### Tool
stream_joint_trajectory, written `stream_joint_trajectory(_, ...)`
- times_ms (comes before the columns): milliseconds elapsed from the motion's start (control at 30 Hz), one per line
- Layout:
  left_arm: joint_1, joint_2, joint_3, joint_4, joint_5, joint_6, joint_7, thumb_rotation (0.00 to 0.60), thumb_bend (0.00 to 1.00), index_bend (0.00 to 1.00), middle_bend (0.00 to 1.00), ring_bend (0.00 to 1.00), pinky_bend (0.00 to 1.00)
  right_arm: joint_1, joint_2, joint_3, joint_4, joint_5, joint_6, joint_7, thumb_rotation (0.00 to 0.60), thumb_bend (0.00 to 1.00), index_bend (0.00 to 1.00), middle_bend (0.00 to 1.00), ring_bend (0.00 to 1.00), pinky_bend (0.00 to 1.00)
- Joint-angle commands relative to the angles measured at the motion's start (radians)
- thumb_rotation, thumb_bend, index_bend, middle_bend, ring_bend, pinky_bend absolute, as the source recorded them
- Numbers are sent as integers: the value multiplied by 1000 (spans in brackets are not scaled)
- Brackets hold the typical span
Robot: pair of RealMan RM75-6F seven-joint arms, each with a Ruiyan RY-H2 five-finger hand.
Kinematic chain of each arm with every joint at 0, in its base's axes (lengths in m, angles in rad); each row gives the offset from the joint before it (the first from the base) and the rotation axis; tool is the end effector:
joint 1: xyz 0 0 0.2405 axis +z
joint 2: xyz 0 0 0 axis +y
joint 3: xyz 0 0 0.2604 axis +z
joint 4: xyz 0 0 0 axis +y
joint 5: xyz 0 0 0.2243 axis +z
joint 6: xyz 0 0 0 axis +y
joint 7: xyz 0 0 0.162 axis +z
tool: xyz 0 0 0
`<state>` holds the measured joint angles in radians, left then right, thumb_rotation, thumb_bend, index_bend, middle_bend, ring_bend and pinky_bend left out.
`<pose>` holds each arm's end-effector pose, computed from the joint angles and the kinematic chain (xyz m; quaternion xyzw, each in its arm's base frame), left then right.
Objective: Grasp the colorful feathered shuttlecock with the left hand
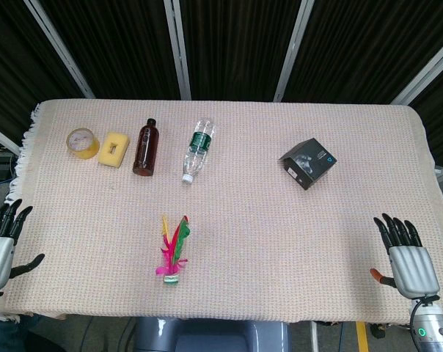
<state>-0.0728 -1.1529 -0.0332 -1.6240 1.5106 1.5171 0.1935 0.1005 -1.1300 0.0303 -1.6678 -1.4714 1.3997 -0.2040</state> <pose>-0.3148 0.1925 0.1370 -0.6193 -0.3401 -0.3474 0.6165 -0.3148 -0.1990 0.1243 0.6394 -0.3760 0.3181 0.5904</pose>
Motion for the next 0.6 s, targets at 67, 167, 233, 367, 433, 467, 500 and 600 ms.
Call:
stream_joint_trajectory(67,0,-3,2,4,4,0,3,567,152,92,0,0,0,3,-6,-1,5,-8,0,-2,600,94,0,0,0,0)
stream_joint_trajectory(167,-10,-13,5,14,13,-14,5,563,152,97,0,0,0,2,-8,-5,8,-13,0,-3,600,94,0,0,0,0)
stream_joint_trajectory(233,-25,-31,7,37,33,-25,4,568,152,120,0,0,0,2,-6,-5,8,-11,0,2,600,93,0,0,0,0)
stream_joint_trajectory(367,-62,-84,0,94,63,-50,-4,564,155,213,0,0,0,3,-4,-4,11,-18,3,11,600,94,0,0,0,0)
stream_joint_trajectory(433,-93,-123,-10,137,75,-77,-21,565,167,276,0,0,0,7,-3,-4,11,-21,-2,16,600,94,0,0,0,0)
stream_joint_trajectory(467,-108,-141,-13,158,79,-90,-34,564,181,311,0,0,0,10,-4,-3,12,-21,-6,15,600,94,0,0,0,0)
stream_joint_trajectory(500,-127,-166,-18,187,83,-108,-52,566,191,332,0,0,0,15,-5,-1,14,-18,-14,15,600,94,0,0,0,0)
stream_joint_trajectory(600,-162,-208,-22,236,83,-151,-78,567,209,371,0,0,0,24,-9,3,20,-7,-31,13,600,94,0,0,0,0)
